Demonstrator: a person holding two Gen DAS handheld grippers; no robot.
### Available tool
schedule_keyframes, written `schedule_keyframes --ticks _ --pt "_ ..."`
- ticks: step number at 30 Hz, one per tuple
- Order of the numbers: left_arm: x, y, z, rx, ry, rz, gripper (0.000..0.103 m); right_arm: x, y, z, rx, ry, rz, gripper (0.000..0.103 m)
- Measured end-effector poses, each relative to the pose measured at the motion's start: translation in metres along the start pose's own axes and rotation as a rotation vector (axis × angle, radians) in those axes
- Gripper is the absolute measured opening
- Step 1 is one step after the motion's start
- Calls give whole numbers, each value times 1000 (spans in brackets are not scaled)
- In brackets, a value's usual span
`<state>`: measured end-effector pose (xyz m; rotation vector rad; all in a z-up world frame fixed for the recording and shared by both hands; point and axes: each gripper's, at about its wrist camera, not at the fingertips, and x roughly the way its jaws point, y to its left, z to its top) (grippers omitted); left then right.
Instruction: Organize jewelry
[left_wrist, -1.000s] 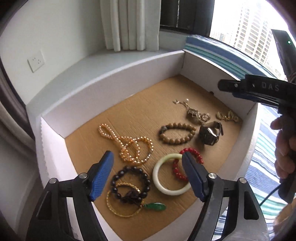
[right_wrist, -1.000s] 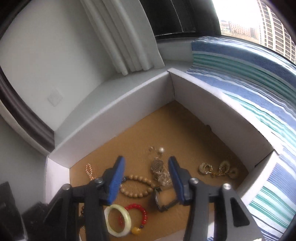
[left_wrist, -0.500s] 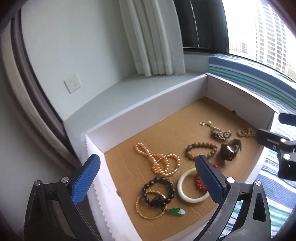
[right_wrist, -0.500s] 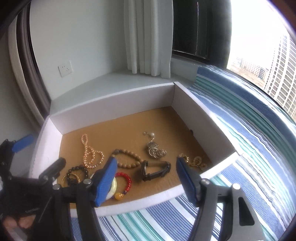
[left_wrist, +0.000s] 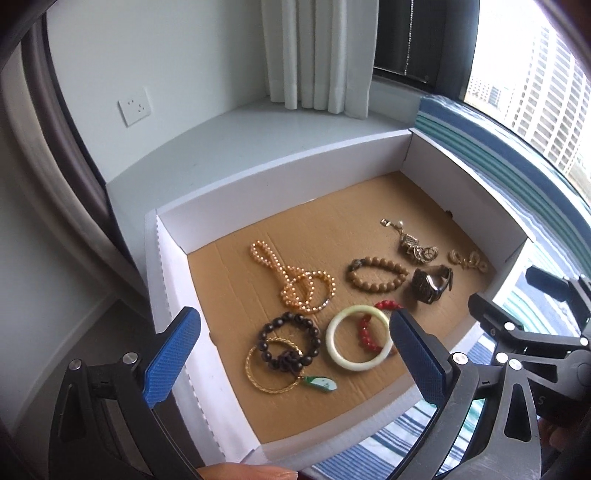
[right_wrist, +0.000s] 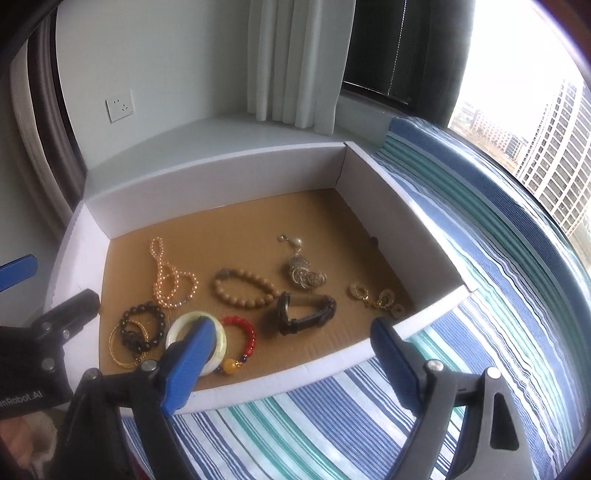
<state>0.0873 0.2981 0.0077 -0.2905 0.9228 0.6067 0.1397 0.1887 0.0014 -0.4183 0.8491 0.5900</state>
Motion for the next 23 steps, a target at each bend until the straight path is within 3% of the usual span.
schedule_keyframes --ticks 16,23 --pt "-4 11 2 -43 13 -11 102 -14 -5 2 26 6 -1 87" --pt "-12 6 -3 -27 -27 -5 102 -16 -4 3 29 -1 -1 87"
